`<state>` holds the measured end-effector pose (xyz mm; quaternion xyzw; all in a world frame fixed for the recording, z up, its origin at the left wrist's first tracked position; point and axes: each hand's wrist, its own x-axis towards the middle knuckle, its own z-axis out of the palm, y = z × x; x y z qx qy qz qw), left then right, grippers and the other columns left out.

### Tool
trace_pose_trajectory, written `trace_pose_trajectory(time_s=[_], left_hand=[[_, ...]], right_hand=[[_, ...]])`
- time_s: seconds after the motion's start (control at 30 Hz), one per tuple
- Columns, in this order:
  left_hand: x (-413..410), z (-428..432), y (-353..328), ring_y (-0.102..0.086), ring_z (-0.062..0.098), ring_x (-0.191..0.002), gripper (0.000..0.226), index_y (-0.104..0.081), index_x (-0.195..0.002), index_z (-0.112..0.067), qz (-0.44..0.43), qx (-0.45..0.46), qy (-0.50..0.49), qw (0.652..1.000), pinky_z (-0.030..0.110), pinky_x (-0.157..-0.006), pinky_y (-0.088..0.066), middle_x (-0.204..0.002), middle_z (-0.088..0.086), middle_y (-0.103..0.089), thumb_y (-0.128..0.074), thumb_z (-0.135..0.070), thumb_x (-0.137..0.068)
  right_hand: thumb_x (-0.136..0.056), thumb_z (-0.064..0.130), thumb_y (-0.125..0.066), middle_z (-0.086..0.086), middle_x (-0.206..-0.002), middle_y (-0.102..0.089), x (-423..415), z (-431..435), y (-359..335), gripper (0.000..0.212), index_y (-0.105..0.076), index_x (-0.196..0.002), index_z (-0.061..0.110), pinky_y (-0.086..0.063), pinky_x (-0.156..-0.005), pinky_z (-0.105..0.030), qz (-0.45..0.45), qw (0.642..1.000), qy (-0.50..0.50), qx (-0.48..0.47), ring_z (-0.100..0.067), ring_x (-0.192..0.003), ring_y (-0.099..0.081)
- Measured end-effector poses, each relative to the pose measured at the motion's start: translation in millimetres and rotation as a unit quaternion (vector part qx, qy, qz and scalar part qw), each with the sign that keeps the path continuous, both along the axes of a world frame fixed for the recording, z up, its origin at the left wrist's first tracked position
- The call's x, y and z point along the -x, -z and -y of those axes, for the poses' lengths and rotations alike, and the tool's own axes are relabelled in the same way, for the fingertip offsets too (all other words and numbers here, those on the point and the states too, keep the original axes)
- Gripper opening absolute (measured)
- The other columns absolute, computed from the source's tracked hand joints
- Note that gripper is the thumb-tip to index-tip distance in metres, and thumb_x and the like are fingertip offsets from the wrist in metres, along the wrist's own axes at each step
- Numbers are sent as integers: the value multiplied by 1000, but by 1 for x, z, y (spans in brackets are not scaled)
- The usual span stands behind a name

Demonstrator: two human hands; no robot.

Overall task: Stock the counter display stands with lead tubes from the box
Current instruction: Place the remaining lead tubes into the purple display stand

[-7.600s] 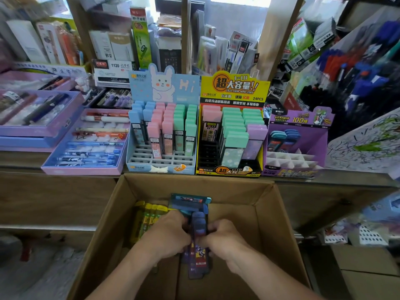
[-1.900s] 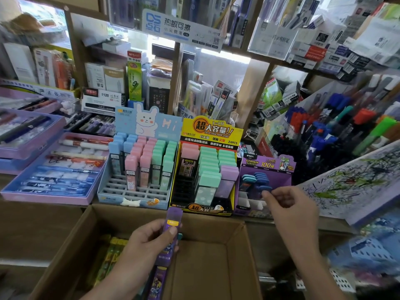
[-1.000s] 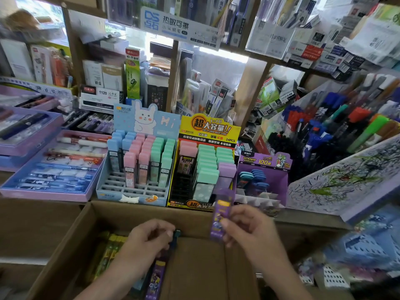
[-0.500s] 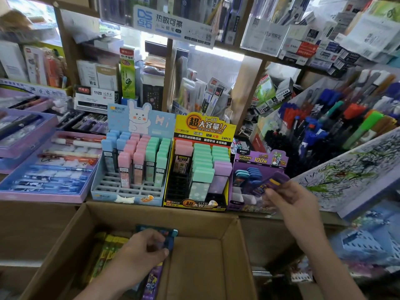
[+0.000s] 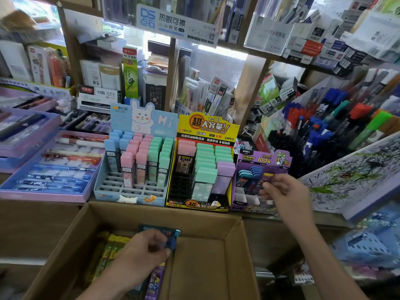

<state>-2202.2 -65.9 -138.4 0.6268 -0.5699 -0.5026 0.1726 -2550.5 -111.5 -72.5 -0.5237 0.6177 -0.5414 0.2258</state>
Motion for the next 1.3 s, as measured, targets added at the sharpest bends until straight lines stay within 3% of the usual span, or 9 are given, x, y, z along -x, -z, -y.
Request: trace_pose_trajectory(time_s=[0.3, 0.43, 0.63, 0.83, 1.0, 1.1, 1.17, 1.23, 1.3], left_hand=[[0, 0, 0, -61, 4, -106, 19, -67, -105, -37, 0, 1, -1, 1000, 34, -102, -50, -110, -9, -66, -76, -34, -88], [2, 0, -1, -62, 4, -105, 18, -67, -103, -38, 1, 2, -1, 1000, 33, -101, -51, -108, -7, -68, -76, -35, -88], [0, -1, 0, -61, 4, -105, 18, -67, -102, -37, 2, 2, -4, 1000, 31, -98, -50, -108, -7, -68, -77, -34, -87], [0, -1, 0, -59, 3, -106, 19, -66, -104, -38, 6, 5, -5, 1000, 28, -95, -48, -110, -10, -65, -76, -34, -88], [-1, -1, -1, -56, 0, -103, 17, -64, -103, -38, 25, 28, -5, 999, 21, -85, -44, -110, -15, -63, -75, -35, -90], [-2, -1, 0, -59, 2, -100, 19, -62, -104, -38, 39, 37, -4, 999, 22, -83, -48, -108, -12, -64, -74, -33, -91], [-3, 0, 0, -59, 2, -98, 23, -60, -109, -38, 59, 47, 0, 997, 20, -80, -49, -107, -12, -64, -73, -30, -92], [-5, 2, -2, -59, 2, -96, 30, -57, -117, -37, 78, 54, 5, 995, 19, -75, -48, -106, -12, -64, -71, -27, -92], [-8, 6, -5, -60, 2, -96, 36, -55, -123, -35, 102, 54, 12, 993, 19, -74, -49, -107, -13, -63, -70, -24, -92]], right_hand=[[-93, -8, -66, -14, -83, -75, 21, -3, -8, 22, -67, -88, 14, -62, -60, -25, -25, 997, 66, 20, -16, -69, -75], [-94, -5, -67, -16, -88, -75, 19, 4, -5, 11, -67, -91, 6, -62, -73, -43, -59, 995, 79, 2, -29, -79, -76], [-95, 1, -68, -3, -66, -72, 13, 12, 2, 14, -71, -87, 13, -51, -47, -27, -121, 985, 108, -63, -7, -47, -64], [-92, 7, -71, 9, -66, -70, 7, 16, -3, 13, -71, -82, 15, -51, -49, -24, -203, 963, 142, -106, -2, -50, -66], [-89, 13, -78, -4, -78, -73, 2, 9, -13, 8, -70, -91, 13, -63, -66, -44, -171, 966, 172, -88, -20, -67, -73], [-89, 14, -77, 2, -77, -67, -2, -8, -25, 9, -68, -91, 14, -59, -68, -38, -203, 957, 209, -13, -15, -69, -66], [-90, 17, -74, 9, -77, -67, -17, -28, -36, 6, -68, -91, 20, -56, -64, -20, -173, 961, 213, 38, -6, -69, -65], [-90, 19, -74, 9, -74, -68, -45, -49, -43, 12, -68, -88, 28, -52, -61, -9, -115, 976, 174, 67, -5, -71, -67], [-89, 15, -75, 6, -77, -72, -80, -65, -41, 14, -70, -87, 28, -53, -59, -11, -49, 993, 94, 46, -8, -69, -69]])
